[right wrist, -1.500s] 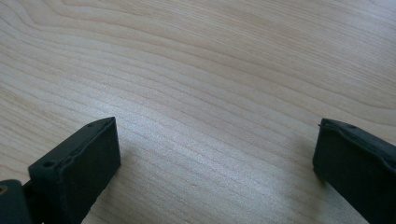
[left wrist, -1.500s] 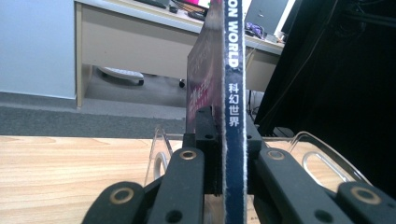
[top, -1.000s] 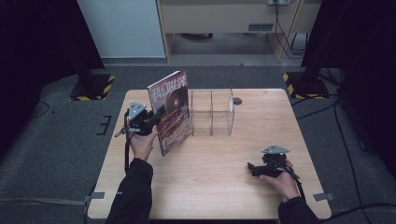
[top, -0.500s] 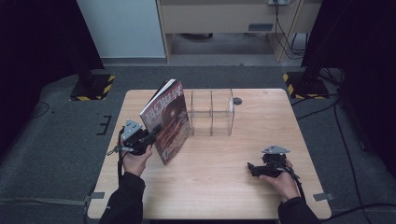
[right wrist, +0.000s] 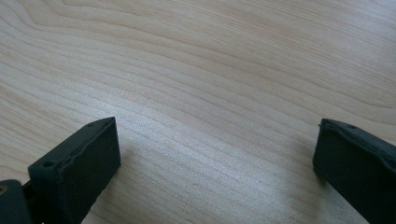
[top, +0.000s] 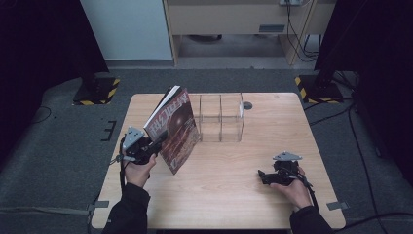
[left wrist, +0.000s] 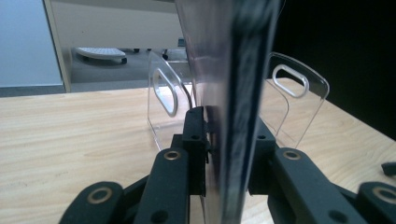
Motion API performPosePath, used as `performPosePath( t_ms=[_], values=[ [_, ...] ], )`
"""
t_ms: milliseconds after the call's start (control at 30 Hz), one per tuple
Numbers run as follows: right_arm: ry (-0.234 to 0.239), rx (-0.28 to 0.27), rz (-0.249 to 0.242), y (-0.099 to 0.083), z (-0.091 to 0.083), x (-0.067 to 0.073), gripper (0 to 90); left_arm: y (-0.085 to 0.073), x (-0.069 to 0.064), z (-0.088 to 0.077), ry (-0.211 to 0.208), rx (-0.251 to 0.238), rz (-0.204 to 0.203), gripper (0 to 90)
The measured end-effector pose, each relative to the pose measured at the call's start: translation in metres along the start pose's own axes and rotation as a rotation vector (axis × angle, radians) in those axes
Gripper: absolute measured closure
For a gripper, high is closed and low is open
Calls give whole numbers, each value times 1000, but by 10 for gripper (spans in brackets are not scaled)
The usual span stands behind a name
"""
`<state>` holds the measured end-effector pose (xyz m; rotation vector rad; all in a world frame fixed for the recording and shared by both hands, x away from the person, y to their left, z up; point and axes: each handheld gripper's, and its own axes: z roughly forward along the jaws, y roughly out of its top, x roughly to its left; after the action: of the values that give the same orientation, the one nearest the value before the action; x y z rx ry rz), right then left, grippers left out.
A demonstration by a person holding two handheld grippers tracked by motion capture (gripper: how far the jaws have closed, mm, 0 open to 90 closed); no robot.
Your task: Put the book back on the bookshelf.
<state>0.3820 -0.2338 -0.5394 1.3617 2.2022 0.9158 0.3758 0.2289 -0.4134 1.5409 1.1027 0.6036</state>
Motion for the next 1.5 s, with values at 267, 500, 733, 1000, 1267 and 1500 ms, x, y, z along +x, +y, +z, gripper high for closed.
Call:
performPosePath(
  t_ms=[267, 500, 733, 1000, 1267, 1500],
  values=[
    [-1, -1, -2, 0, 0, 0, 11, 15, 5, 13, 24, 17, -33, 807],
    [1, 1, 2, 0, 0, 0, 11, 23, -5, 18, 50, -5, -62, 833],
    [0, 0, 0, 0, 0, 0, 11, 39, -18, 32, 118, -60, -43, 836],
    [2, 1, -5, 0, 0, 0, 11, 47, -17, 59, 187, -131, -57, 836],
    [5, 1, -10, 0, 0, 0, 11, 40, -16, 85, 230, -135, -53, 835],
    [6, 0, -12, 0, 0, 0, 11, 40, -16, 96, 242, -171, -43, 835]
  ],
)
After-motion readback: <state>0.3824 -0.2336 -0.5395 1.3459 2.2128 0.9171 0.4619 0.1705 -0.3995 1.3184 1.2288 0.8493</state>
